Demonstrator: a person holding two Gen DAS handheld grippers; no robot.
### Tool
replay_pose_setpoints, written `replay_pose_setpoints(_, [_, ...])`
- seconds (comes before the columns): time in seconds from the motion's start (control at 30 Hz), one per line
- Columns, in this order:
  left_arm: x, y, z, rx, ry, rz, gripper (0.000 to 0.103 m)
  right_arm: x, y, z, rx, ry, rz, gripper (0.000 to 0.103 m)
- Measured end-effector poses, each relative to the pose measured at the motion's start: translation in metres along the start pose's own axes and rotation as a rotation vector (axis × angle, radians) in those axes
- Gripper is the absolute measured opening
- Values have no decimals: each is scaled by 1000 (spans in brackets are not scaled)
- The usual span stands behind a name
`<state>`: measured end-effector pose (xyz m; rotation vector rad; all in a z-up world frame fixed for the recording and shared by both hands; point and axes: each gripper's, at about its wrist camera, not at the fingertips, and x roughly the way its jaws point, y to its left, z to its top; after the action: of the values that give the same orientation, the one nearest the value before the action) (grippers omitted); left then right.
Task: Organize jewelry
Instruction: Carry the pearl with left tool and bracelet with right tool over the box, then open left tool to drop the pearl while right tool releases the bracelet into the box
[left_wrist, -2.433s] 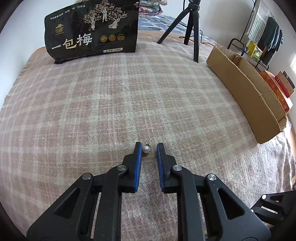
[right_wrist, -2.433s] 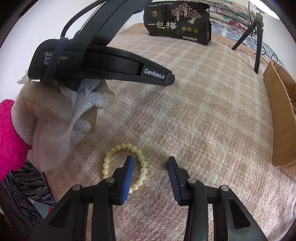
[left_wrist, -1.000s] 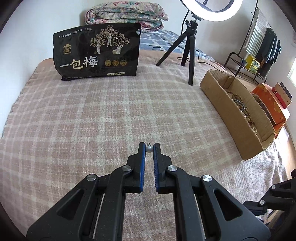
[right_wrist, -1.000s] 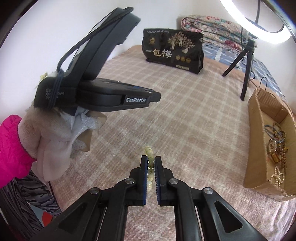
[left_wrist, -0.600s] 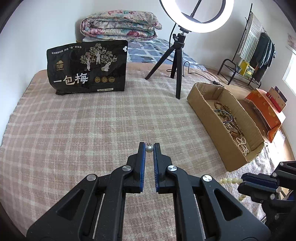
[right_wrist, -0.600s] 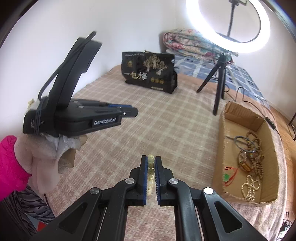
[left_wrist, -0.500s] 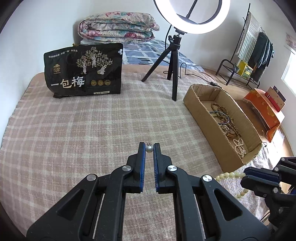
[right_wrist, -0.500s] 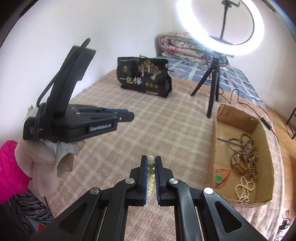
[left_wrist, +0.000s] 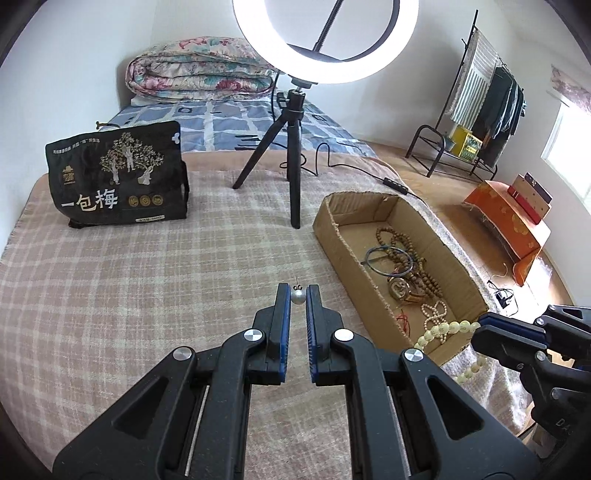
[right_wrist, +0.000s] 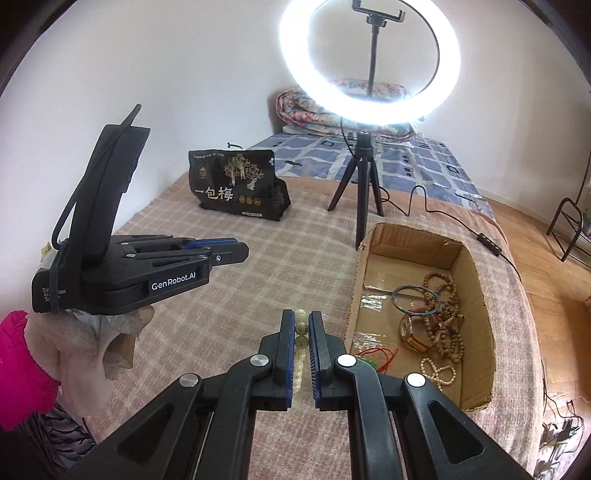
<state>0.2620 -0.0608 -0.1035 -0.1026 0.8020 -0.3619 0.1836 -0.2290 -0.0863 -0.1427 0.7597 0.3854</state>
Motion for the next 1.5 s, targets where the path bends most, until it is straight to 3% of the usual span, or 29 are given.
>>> replay_pose_setpoints(0.6, [49,-57,42,85,3,-47,6,-1,-56,5,68,23,-47,5])
replay_pose_setpoints(1.17, [97,-80,60,122,14,-57,6,25,-93,2,118,105,-54,5])
replay_pose_setpoints(1.5, [104,-89,65,127,14,-71,6,30,-102,-1,154,120,-50,5])
